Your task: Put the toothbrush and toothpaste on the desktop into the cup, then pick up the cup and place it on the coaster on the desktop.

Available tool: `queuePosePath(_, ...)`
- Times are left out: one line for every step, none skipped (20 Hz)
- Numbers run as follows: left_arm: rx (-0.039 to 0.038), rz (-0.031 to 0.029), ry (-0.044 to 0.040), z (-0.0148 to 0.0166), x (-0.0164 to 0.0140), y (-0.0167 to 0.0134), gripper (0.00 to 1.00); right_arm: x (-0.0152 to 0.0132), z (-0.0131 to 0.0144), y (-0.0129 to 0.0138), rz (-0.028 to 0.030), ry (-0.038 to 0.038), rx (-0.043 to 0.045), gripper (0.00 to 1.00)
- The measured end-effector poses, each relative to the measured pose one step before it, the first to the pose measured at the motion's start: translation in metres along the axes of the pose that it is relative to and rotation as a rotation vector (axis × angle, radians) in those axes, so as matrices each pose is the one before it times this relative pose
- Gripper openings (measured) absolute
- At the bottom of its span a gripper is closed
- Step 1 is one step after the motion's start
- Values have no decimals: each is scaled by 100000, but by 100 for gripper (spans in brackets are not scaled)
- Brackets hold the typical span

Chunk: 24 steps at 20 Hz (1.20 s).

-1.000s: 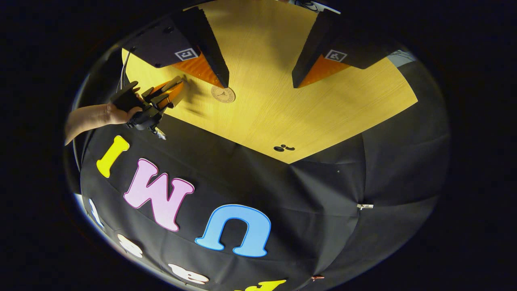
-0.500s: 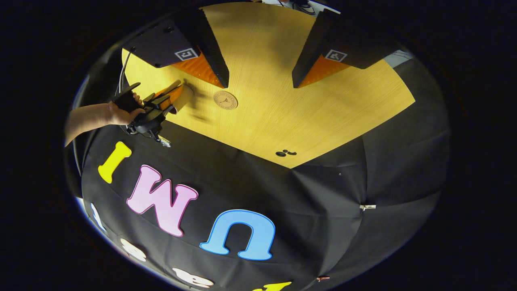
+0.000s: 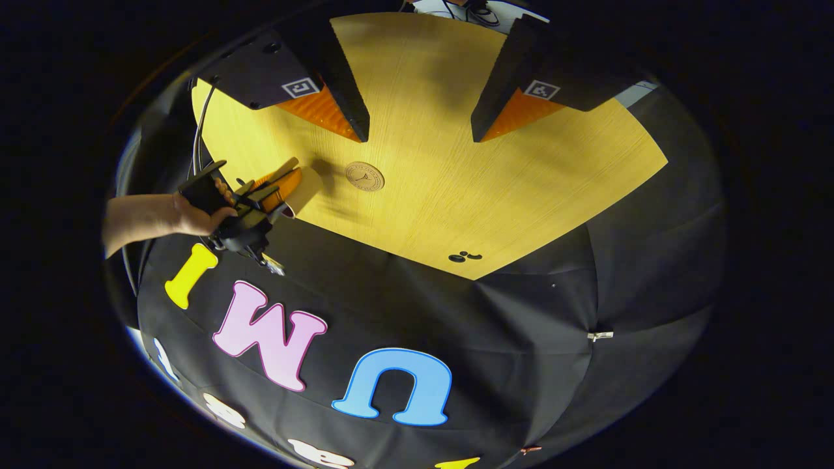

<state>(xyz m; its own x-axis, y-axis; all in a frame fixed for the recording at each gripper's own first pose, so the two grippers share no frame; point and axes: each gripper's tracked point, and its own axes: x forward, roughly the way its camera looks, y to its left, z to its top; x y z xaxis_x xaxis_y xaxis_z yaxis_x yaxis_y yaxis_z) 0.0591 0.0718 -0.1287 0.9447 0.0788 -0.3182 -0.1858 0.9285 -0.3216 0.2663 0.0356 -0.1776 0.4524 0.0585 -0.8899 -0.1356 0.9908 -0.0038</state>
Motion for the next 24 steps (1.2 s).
queuePosePath(408, 387, 187, -109, -94, 126, 98, 43, 278, 1197, 1308, 182, -1075, 25)
queuePosePath(-185, 197, -35, -134, -126, -4, 98, 190, 228, 1206, 1105, 186, -1549, 25)
queuePosePath(-637, 267, -109, -56, -220, 7, 98, 297, 299, 1030, 647, -6, -1676, 25)
queuePosePath(-996, 449, -90, -81, -232, 64, 98, 331, 73, 998, 669, 399, -1666, 26)
queuePosePath(-1122, 624, -63, -110, -261, 123, 98, 325, 107, 983, 776, 736, -1197, 25)
queuePosePath(-1103, 697, -128, -217, -298, 180, 98, 366, 60, 990, 796, 870, -787, 26)
queuePosePath(-896, 698, -34, -130, -232, 203, 98, 452, 79, 971, 195, 626, -1476, 25)
queuePosePath(-588, 900, -39, -183, -326, 169, 98, 400, 51, 527, -638, 332, -2165, 25)
queuePosePath(-197, 1076, 47, -139, -265, 290, 98, 340, -101, 396, -660, 966, -2610, 26)
queuePosePath(-46, 1280, 224, -233, -243, 424, 98, 212, -57, 188, -361, 746, -2009, 25)
queuePosePath(-68, 1282, 58, -84, -285, 451, 98, 113, -12, 186, -4, 564, -790, 26)
queuePosePath(-223, 1251, -270, -121, -357, 324, 98, 98, 29, 269, 56, 517, -180, 26)
queuePosePath(-487, 1184, -138, -59, -294, 445, 98, 114, -39, 41, -14, 855, -391, 25)
queuePosePath(-688, 1309, -106, -41, -152, 420, 98, 160, -150, 51, -553, 1419, -834, 25)
queuePosePath(-814, 1174, -112, 35, -242, 412, 97, 169, -161, 151, -452, 1359, -768, 25)
queuePosePath(-750, 994, 10, -10, -274, 336, 98, 522, 39, 636, 69, 1226, -644, 26)
queuePosePath(-520, 914, -177, -107, -180, 297, 98, 202, -51, 374, -204, 872, -445, 19)
queuePosePath(-298, 706, -136, -42, 5, 197, 98, 133, 154, 66, -1005, 65, -765, 25)
queuePosePath(-86, 576, -108, 81, -25, 252, 98, 305, 291, 104, -424, 9, -554, 26)
queuePosePath(139, 566, 175, -64, 2, 195, 98, 139, -122, 223, -73, 743, 77, 26)
queuePosePath(235, 481, 264, 105, 14, 141, 98, -66, -74, 99, 689, 333, 491, 28)
queuePosePath(152, 548, 253, 192, -118, 206, 98, -240, -108, 280, 1618, 813, 579, 28)
queuePosePath(-511, 69, 73, 121, -106, 56, 98, -225, -185, 188, 1103, -62, -242, 27)
queuePosePath(-873, 20, 481, 199, -148, -62, 98, -266, 121, 176, 846, -701, -115, 28)
